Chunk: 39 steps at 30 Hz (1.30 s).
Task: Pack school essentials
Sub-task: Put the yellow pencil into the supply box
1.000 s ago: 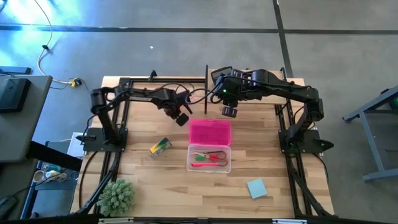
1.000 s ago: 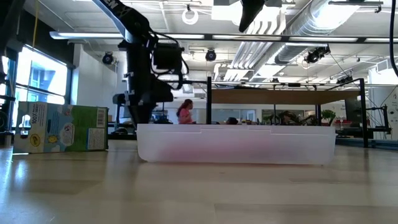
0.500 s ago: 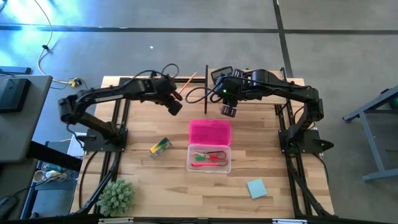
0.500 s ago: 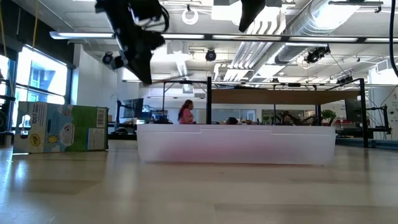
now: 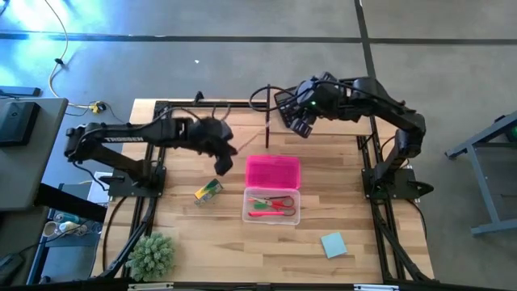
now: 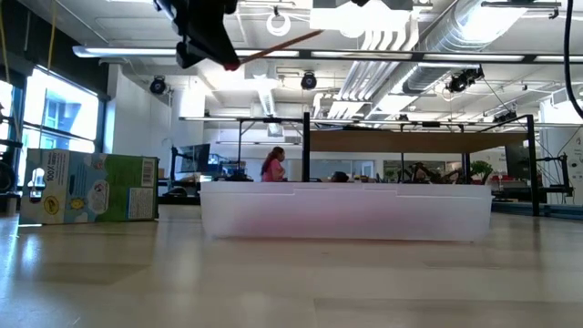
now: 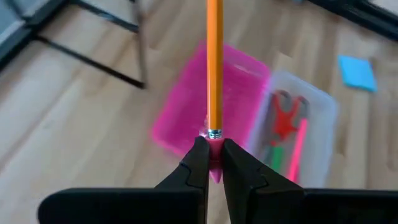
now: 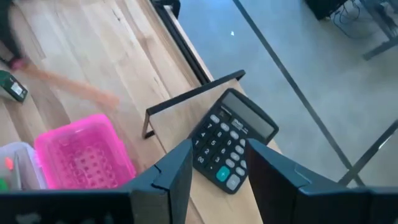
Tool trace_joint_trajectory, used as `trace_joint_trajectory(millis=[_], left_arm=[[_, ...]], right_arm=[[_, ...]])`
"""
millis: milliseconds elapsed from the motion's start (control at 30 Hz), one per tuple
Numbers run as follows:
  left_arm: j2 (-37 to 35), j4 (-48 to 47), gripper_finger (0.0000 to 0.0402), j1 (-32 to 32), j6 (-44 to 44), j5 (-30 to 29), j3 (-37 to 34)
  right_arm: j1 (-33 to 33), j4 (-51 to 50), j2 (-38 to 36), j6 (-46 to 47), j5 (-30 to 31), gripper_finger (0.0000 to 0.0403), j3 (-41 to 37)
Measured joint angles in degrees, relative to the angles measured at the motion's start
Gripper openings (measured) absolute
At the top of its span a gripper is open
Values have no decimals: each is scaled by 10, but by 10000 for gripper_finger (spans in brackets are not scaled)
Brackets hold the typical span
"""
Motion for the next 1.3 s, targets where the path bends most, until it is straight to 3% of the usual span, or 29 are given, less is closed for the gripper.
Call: trace_joint_trajectory(millis=[233,500,867,1300], left_arm=[[39,59,15,-102,-10,0,0],[123,125,15,-170,-10,-2,0],[221,149,21,-193,-14,7,0],[269,151,28,-193,-10,37,0]], right_arm=[[0,-18,1,32,-13,138,4],[11,-19,3,62,-52,138,4],[58,-27,3,93,-52,138,4],[107,-27,3,119,-49,138,4]])
